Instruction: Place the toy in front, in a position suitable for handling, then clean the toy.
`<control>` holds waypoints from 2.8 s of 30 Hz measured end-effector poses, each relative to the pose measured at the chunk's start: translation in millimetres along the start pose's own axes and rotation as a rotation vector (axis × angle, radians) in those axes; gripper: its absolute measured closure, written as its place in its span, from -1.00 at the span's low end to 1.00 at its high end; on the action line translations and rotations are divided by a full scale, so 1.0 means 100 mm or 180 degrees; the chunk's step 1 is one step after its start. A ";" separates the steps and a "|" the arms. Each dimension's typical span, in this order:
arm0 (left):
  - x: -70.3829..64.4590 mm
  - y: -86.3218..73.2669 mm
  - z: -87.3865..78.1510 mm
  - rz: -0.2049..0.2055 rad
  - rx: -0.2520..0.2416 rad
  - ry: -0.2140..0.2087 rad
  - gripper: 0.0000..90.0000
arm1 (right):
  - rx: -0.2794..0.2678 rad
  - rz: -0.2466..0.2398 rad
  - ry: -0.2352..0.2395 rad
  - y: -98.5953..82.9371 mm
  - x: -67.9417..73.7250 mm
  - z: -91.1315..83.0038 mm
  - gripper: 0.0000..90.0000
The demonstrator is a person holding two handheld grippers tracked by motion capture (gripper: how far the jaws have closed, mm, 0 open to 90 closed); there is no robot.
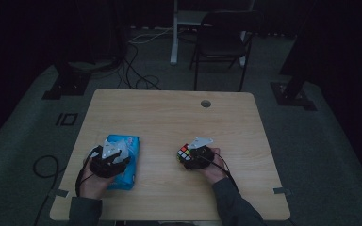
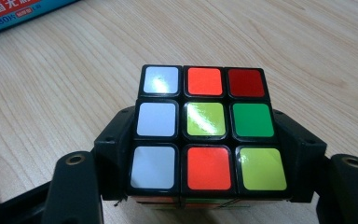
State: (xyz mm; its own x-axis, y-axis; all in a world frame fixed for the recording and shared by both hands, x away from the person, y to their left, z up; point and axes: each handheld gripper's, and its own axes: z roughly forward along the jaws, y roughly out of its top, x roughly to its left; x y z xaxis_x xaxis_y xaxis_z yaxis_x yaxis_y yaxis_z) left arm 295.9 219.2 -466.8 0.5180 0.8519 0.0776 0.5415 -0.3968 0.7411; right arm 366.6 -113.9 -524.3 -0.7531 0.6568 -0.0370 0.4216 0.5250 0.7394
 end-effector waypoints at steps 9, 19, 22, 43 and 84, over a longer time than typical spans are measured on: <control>0.00 -0.02 0.07 0.0008 0.0078 0.0029 0.17 | -0.0011 0.0039 0.0029 -0.01 -0.02 0.00 -0.25; 0.03 -0.04 0.14 -0.0024 0.0175 0.0127 0.49 | -0.0016 0.0032 0.0039 -0.01 -0.02 0.00 -0.25; 0.08 -0.04 0.12 -0.0090 0.0149 0.0135 0.70 | -0.0023 0.0034 0.0044 -0.02 -0.02 0.00 -0.25; -0.03 0.29 0.01 -0.0078 -0.0222 -0.0316 0.99 | -0.0050 0.0041 0.0043 -0.03 -0.02 0.00 -0.25; 0.17 0.00 0.15 -0.0136 0.0155 0.0085 0.59 | -0.0054 0.0030 0.0058 -0.04 -0.03 0.00 -0.25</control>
State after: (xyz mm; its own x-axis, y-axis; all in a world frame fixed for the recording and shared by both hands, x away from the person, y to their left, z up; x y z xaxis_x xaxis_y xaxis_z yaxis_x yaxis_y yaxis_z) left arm 314.8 228.5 -475.3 0.4762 0.8770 0.0648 0.5947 -0.3755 0.7109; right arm 367.4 -117.6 -527.3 -0.7584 0.6515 -0.0178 0.4201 0.5094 0.7510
